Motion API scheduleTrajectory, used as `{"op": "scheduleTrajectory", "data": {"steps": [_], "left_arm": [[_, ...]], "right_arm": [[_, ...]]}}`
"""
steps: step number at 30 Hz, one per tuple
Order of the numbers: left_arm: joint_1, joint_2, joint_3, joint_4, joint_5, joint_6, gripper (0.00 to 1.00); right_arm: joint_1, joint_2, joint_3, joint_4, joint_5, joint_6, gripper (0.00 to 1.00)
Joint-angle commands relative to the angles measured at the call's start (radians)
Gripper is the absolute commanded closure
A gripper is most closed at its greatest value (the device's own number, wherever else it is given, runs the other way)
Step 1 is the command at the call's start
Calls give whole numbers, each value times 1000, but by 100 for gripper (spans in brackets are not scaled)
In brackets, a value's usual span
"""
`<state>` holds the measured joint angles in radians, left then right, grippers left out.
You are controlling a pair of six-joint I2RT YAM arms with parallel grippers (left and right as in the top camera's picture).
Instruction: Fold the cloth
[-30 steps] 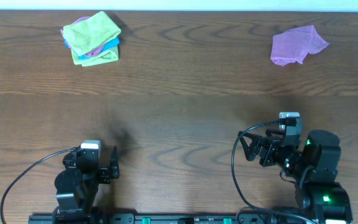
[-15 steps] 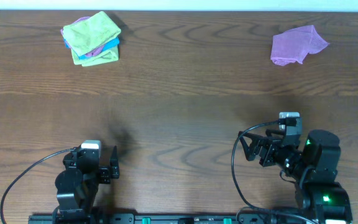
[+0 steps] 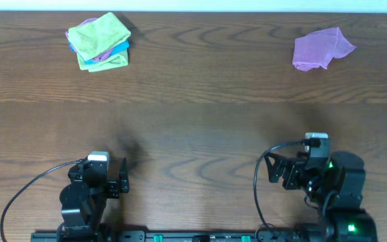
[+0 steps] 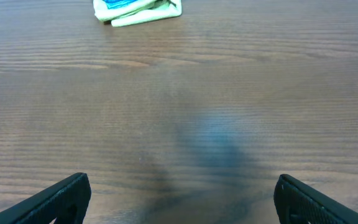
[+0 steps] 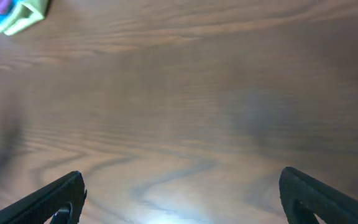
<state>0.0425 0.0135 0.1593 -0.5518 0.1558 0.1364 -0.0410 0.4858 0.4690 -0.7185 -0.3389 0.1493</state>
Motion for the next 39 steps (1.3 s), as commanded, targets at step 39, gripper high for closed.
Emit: {"op": "scheduleTrajectory", "data": {"steps": [39], "left_arm": [[-6, -10, -11, 2, -6, 21, 5]], "right_arm": [[5, -481, -306, -25, 257, -211, 1]]}}
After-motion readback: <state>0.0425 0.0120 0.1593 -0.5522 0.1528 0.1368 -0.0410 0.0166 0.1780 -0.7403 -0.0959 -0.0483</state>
